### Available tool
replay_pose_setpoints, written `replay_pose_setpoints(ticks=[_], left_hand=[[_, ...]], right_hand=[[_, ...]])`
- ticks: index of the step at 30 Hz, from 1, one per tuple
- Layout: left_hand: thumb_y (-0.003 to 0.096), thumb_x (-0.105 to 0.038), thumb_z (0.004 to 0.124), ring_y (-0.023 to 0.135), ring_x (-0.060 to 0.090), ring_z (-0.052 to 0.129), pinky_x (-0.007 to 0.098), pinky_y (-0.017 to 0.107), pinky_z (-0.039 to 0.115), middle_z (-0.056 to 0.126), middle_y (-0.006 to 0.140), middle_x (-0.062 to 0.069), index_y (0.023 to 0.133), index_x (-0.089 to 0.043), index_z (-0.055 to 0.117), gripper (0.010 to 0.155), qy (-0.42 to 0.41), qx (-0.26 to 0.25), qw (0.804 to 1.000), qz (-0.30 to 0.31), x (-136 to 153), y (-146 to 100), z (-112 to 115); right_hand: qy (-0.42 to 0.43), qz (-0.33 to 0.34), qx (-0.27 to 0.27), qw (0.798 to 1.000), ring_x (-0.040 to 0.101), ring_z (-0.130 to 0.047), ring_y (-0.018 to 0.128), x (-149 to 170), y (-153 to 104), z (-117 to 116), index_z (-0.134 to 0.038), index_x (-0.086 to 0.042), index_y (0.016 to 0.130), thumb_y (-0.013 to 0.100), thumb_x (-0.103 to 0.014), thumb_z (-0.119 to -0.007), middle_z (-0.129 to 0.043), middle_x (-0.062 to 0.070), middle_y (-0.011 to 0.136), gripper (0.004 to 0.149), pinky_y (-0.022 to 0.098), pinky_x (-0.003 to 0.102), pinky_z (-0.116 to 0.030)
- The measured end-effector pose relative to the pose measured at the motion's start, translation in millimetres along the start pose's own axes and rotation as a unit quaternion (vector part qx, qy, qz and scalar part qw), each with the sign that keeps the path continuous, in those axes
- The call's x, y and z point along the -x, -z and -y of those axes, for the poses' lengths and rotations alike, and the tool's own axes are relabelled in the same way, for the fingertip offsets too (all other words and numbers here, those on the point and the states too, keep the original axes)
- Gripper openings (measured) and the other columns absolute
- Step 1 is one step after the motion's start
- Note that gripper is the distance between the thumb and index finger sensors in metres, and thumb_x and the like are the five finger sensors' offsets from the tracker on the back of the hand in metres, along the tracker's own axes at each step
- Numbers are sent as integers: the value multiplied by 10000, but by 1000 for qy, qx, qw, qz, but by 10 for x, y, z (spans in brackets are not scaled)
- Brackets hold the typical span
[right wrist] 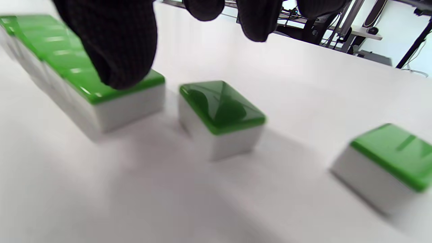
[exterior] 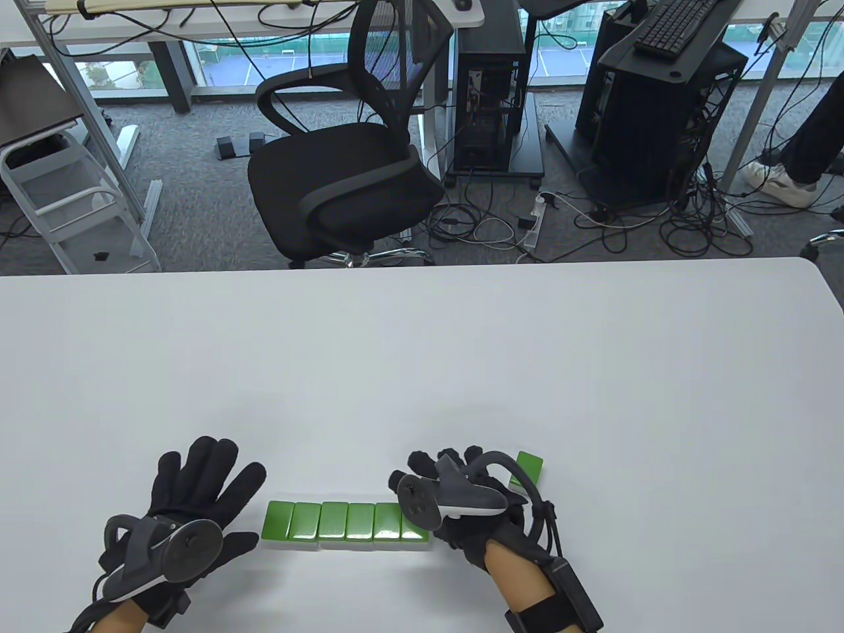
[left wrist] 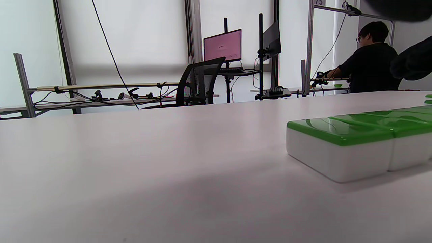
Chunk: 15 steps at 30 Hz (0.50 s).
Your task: Flip mahjong tiles upright in a row
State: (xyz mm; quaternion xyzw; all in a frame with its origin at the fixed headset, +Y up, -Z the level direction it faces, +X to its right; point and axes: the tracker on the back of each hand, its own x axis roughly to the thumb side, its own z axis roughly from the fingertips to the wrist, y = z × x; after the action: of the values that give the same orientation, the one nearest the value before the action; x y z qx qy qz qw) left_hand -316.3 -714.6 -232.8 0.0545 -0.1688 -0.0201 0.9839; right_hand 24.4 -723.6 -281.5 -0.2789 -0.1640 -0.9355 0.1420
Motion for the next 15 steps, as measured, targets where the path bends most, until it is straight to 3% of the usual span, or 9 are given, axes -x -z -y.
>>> replay_pose_setpoints(ticks=[4, 6, 15], left_hand=[[298, -719, 667, 1180, 203, 44, 611, 859, 156, -58, 1141, -184, 1016, -554, 194, 876, 0, 2, 1000, 2, -5, 3, 9], [297, -720, 667, 1181, 202, 44, 612, 858, 156, -59, 1141, -184, 1016, -553, 194, 876, 2, 5, 1000, 3, -13, 5, 20], [297, -718, 667, 1181, 203, 46, 612, 858, 157, -58, 1141, -184, 1016, -553, 198, 875, 1, 11, 1000, 1, -9, 7, 40]], right_hand=[[-44, -19, -29, 998, 412, -435, 1041, 85, -3, -184, -194, -448, 997, 404, -315, -850, -194, -22, 1167, 894, 755, 637, -447], [-65, -21, -19, 997, 396, -471, 1033, 109, 18, -262, -199, -450, 991, 404, -295, -850, -229, -36, 1164, 890, 757, 619, -464], [-85, -17, -19, 996, 361, -530, 1021, 50, 189, -366, -286, -389, 1009, 387, -276, -856, -363, -52, 1152, 851, 748, 617, -492]])
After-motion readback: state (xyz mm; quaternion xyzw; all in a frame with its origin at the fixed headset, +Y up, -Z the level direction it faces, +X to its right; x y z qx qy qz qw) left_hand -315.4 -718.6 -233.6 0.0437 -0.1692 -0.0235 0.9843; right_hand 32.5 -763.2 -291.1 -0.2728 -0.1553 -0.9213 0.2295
